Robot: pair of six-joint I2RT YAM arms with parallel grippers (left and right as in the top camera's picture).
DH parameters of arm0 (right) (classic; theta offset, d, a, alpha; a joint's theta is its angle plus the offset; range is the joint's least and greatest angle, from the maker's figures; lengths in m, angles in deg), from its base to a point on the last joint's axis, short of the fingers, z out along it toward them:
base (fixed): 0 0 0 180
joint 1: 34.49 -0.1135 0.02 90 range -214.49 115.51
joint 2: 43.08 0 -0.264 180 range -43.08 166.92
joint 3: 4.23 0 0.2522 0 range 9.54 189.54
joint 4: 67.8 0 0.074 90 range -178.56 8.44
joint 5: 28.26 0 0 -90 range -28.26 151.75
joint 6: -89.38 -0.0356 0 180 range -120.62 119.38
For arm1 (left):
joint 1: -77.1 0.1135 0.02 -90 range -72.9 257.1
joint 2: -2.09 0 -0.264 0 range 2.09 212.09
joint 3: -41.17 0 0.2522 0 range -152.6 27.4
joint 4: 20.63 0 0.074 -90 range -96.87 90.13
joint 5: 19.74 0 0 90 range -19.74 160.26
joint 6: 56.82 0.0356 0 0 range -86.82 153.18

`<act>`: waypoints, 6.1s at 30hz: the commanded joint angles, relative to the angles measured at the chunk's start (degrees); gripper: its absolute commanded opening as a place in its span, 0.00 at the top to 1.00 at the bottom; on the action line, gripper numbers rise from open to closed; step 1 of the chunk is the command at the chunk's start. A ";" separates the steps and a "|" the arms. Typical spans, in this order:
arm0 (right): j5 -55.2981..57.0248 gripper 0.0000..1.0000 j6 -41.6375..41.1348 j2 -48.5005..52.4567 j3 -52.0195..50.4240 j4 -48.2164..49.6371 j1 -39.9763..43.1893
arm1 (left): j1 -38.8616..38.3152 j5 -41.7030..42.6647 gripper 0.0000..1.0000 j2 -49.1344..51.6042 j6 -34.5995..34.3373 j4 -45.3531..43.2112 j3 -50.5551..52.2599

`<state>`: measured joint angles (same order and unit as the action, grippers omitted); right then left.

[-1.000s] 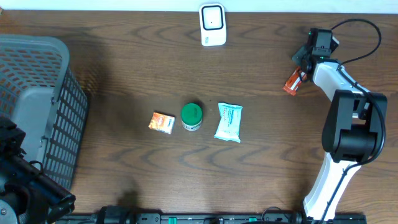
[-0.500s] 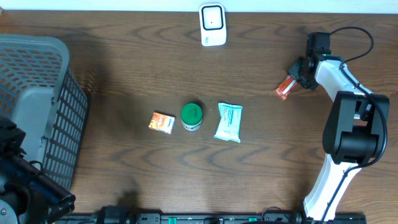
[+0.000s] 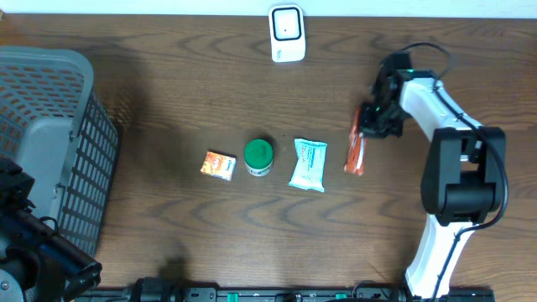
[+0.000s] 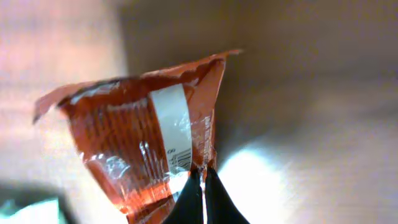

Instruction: Scan the item barcode

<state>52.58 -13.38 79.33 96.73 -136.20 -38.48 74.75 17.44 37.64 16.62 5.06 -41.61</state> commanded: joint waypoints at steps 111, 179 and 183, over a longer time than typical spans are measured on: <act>3.93 0.19 -102.99 -11.78 -11.23 -8.96 -4.66 | -0.46 -0.15 0.39 -0.20 -0.26 -0.04 0.28; -0.15 0.01 -103.56 -15.93 -16.31 -6.51 -10.27 | -0.46 -0.13 0.39 -0.20 -0.28 -0.04 0.28; -0.85 0.01 -103.58 -15.93 -22.58 3.28 -11.37 | -0.46 -0.13 0.39 -0.20 -0.28 -0.04 0.28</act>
<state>51.29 -115.01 63.18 77.74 -136.24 -48.89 74.42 17.46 37.59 16.62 5.21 -41.59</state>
